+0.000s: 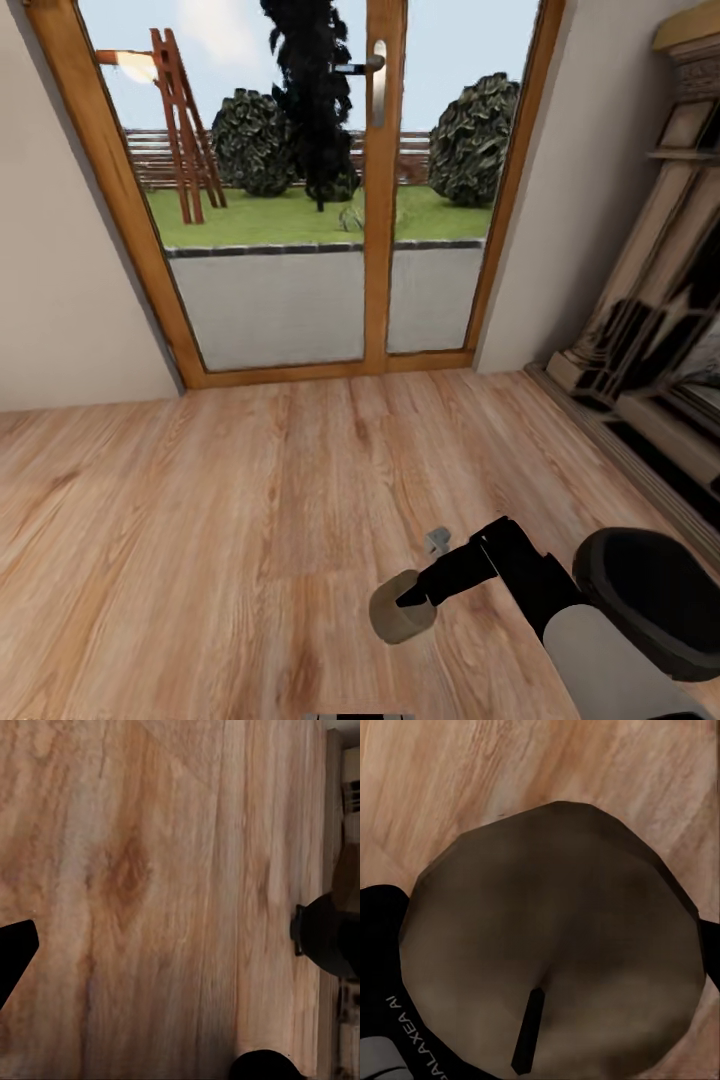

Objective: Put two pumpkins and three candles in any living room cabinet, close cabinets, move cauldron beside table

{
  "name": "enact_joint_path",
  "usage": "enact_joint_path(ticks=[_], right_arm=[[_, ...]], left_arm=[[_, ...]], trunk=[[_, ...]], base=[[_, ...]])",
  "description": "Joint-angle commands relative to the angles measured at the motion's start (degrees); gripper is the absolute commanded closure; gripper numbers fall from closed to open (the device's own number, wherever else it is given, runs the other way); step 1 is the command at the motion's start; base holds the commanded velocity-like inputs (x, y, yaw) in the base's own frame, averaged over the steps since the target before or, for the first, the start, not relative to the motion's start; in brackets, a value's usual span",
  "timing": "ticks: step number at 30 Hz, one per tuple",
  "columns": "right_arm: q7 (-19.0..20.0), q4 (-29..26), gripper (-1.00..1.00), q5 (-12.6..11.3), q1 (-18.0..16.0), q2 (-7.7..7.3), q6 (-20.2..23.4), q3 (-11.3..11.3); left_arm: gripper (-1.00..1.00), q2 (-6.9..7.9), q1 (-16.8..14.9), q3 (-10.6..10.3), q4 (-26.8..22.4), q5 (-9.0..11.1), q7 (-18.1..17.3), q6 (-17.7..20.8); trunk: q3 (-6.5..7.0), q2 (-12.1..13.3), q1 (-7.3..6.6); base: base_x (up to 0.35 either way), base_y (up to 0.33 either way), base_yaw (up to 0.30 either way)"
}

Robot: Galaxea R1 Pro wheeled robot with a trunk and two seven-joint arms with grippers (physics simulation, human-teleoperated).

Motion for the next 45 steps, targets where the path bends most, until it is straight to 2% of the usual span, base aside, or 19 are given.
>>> enact_joint_path(ticks=[1, 10, 34, 45], right_arm=[[0.4, -0.1, 1.0, 0.3, 0.0, -0.02, 0.2, 0.1], [0.4, -0.1, 1.0, 0.2, 0.0, -0.02, 0.3, 0.1], [0.3, -0.1, 1.0, 0.3, 0.0, -0.02, 0.3, 0.1], [-0.1, -0.1, 1.0, 0.3, 0.0, -0.02, 0.3, 0.1]], left_arm=[[-1.0, -0.01, 0.0, 0.1, 0.0, 0.0, 1.0, 0.2], [-1.0, 0.04, -0.1, 0.1, 0.0, 0.0, 1.6, 0.2], [-1.0, -0.03, 0.0, 0.1, -0.1, 0.0, 1.9, 0.2], [-1.0, -0.11, 0.0, 0.1, -0.1, 0.0, 1.9, 0.1]], trunk=[[0.0, 0.0, -0.05], [0.42, 0.0, -0.05], [1.55, 0.0, -0.05], [2.07, 0.0, -0.05]], base=[[-0.165, -0.063, -0.271], [-0.033, -0.014, -0.271], [-0.236, -0.218, -0.271], [-0.058, -0.105, -0.271]])
